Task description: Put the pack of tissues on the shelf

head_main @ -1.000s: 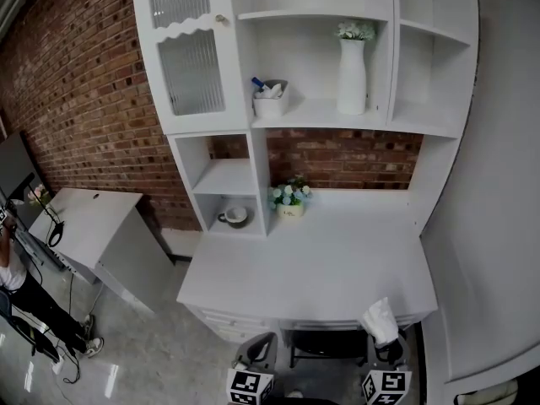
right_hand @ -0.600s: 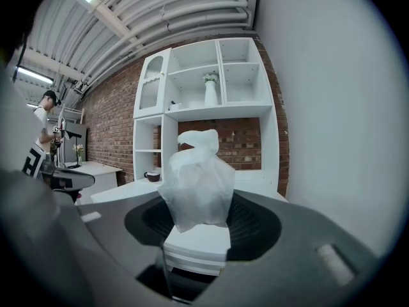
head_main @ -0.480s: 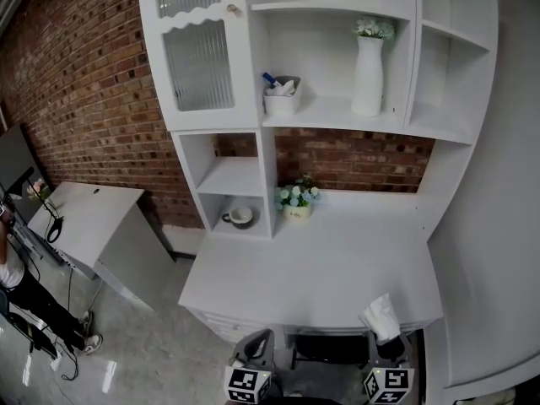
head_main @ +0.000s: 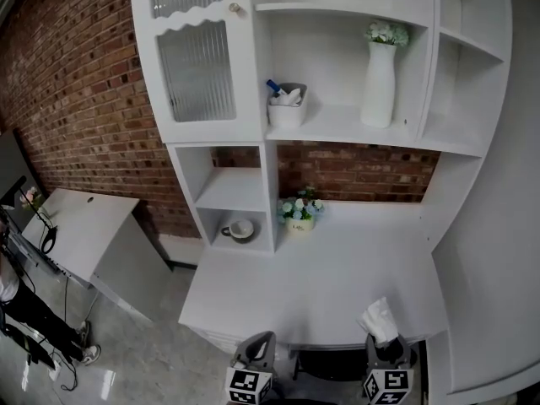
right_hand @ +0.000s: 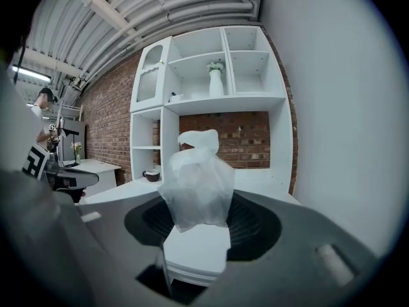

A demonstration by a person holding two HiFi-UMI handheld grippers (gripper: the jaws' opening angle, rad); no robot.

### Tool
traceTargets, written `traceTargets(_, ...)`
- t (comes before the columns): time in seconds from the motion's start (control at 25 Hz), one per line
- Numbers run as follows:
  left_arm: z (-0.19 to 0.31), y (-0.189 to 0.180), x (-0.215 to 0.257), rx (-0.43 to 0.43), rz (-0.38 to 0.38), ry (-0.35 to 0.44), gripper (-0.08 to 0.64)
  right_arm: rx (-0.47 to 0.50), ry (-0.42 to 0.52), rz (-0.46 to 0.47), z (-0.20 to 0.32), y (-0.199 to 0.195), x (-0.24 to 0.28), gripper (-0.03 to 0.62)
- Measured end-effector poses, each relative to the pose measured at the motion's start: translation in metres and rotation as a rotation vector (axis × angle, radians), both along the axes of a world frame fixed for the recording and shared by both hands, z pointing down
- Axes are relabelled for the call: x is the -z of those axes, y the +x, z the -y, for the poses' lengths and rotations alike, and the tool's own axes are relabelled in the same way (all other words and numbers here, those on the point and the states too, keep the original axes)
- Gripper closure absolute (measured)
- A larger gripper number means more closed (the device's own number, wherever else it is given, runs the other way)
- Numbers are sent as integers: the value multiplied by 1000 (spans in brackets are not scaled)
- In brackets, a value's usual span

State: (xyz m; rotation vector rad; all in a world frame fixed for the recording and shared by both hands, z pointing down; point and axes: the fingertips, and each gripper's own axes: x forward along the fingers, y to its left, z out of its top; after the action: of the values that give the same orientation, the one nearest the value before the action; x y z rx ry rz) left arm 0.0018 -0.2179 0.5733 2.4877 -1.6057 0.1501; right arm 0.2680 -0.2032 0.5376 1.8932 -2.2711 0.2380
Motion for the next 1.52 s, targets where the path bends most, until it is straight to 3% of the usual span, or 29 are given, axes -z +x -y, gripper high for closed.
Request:
traceTargets(0.24,34,-8,13,-30,-6,32,549,-13,14,-5,28,-10,9,383)
traceTargets(0.44,63,-30,0,13,25,-25,549,-51,14,16,50,-21,16,383)
traceTargets(0.76,102,-46,11,-28,19,0,549,-37,9,78,97,-42,29,383)
traceTargets(1.2,143,-72,14,-62,24,-10,549,-38,235,66,170,-64,135,383)
traceTargets(1.36,152,-78,11,-76,21,-29,549,26,291,107,192,-77,180,383)
traceTargets(1.52,159,-81,9,-94,20,-29,549,37,352,1,211,-88,222,383)
